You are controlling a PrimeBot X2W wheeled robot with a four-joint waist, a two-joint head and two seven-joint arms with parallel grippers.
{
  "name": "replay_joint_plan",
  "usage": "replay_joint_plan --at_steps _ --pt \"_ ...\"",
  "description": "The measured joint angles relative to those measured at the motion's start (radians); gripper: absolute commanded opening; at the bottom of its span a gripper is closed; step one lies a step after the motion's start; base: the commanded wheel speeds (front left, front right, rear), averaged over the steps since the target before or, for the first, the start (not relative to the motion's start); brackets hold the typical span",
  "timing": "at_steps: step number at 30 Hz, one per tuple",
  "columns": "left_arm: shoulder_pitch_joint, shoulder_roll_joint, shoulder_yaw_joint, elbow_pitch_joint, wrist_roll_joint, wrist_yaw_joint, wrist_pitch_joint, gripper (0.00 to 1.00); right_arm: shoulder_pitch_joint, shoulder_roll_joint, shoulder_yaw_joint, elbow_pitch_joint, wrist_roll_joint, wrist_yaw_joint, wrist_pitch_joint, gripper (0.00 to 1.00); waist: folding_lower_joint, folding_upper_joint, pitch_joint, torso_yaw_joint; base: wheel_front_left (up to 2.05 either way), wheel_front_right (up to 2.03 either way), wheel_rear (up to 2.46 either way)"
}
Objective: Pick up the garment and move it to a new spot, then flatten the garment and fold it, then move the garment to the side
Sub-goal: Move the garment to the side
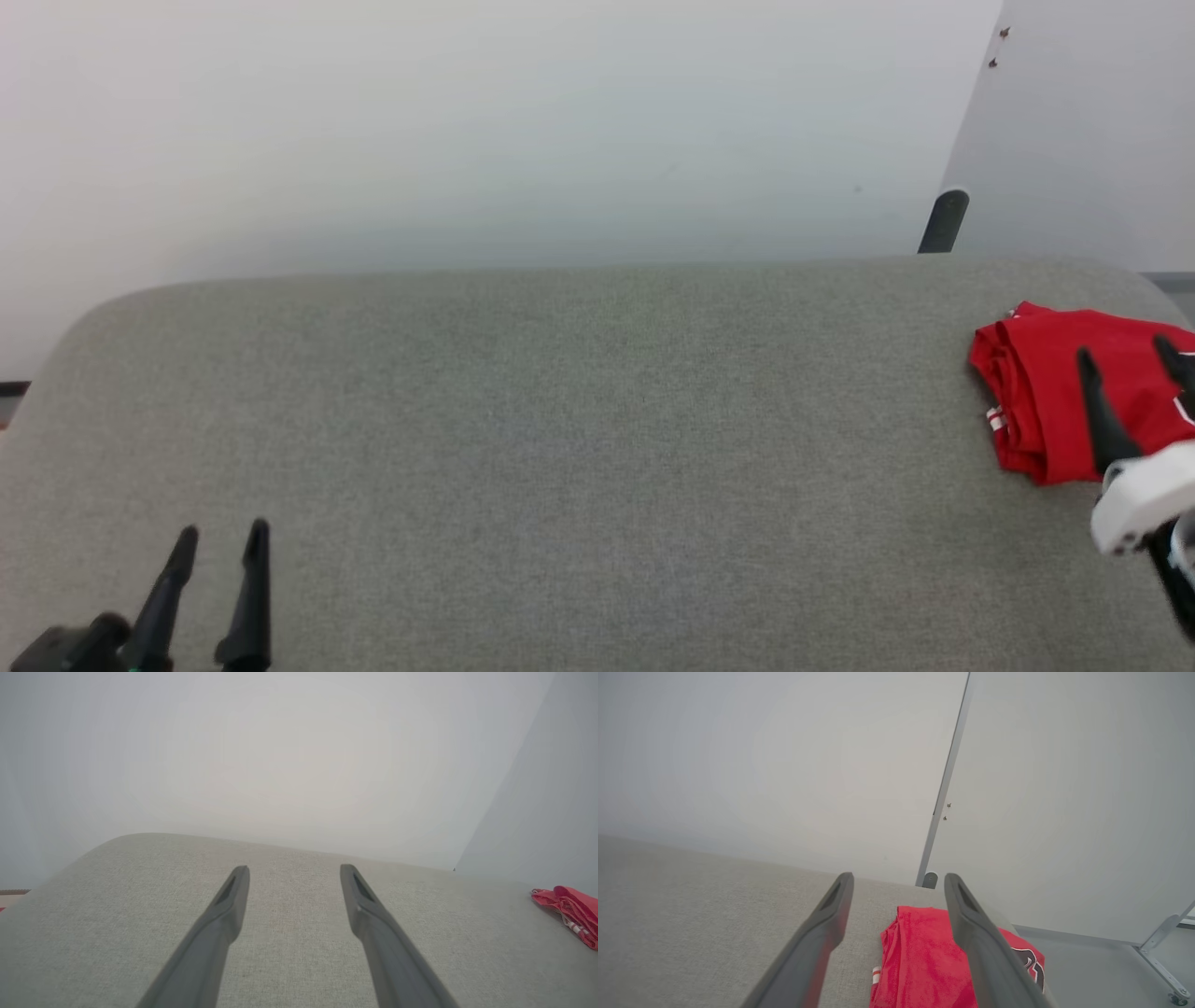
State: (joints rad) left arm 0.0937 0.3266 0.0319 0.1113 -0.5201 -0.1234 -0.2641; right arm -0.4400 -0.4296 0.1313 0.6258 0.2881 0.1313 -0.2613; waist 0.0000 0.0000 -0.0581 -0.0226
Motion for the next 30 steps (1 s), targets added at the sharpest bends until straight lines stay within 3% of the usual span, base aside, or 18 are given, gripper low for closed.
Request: replay_joint_plan --at_steps 13,30 --pt "0.067 -0.013 0.097 -0.025 0.062 -0.001 0.0 1.0 0.284 0.147 -0.126 -0.271 -0.087 0.0 0.0 1.0 0.0 0.0 -0.031 0.019 0.0 0.0 0.0" --pt "0.121 -0.023 0.114 -0.034 0.105 -0.005 0.0 1.0 0.451 0.236 -0.128 -0.373 -0.122 0.0 0.0 1.0 0.0 0.0 -0.035 0.028 0.0 0.0 0.0"
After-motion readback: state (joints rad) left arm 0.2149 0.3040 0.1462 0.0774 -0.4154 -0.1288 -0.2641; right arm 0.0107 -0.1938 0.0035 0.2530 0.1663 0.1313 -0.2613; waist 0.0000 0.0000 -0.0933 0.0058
